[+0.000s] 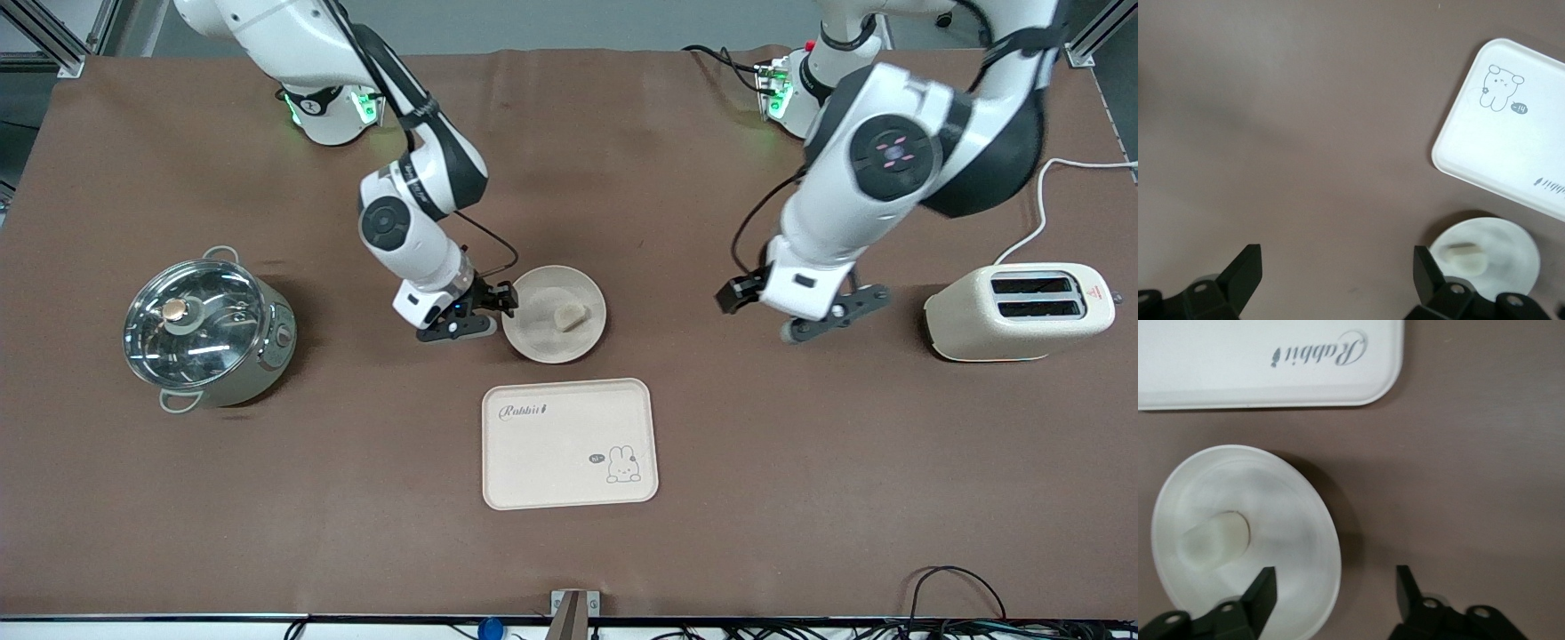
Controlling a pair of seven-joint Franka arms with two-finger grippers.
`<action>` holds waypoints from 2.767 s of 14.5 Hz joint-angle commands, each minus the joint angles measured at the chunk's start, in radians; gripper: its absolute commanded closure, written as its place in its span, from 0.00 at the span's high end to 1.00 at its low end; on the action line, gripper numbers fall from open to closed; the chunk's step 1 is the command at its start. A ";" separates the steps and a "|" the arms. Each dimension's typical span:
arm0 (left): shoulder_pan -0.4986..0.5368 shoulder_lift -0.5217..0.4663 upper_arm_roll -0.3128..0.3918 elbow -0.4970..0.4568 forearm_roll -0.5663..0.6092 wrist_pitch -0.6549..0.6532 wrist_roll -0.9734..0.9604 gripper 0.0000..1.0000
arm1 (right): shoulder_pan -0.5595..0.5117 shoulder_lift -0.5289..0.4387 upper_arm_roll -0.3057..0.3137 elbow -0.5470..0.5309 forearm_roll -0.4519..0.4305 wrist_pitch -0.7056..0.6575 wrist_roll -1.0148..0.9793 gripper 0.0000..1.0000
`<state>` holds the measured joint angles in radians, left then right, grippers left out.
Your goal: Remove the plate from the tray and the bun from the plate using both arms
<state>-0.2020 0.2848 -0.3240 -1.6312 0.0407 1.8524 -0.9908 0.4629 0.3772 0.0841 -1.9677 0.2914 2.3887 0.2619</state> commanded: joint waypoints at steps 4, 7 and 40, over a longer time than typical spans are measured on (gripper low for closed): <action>-0.144 0.146 -0.004 0.011 0.019 0.141 -0.342 1.00 | -0.277 -0.128 0.008 0.174 -0.078 -0.338 -0.088 1.00; -0.221 0.226 -0.003 0.017 0.025 0.241 -0.466 1.00 | -0.369 -0.213 0.008 0.200 -0.139 -0.477 -0.119 1.00; -0.357 0.331 0.086 0.105 0.093 0.250 -0.852 0.36 | -0.612 -0.512 0.020 0.363 -0.255 -0.968 -0.316 1.00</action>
<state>-0.6057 0.7296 -0.2431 -1.4985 0.1115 2.2142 -1.8450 -0.1530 -0.1273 0.1047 -1.6116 0.0547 1.4364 -0.0684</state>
